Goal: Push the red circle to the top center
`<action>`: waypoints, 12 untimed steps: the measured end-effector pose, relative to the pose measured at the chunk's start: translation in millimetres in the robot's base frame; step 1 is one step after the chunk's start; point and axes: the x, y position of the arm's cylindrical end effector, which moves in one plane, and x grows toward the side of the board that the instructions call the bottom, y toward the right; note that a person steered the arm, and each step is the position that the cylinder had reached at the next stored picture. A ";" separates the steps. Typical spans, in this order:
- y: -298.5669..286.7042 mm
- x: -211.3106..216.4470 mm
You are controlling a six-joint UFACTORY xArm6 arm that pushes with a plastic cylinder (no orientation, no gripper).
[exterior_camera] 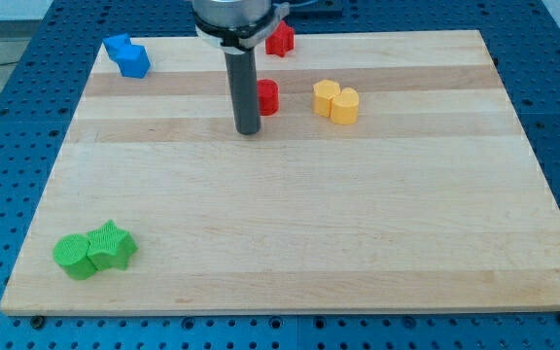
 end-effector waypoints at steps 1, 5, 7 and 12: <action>5.3 -26.5; 100.5 -72.6; 105.0 -104.0; 93.9 -103.1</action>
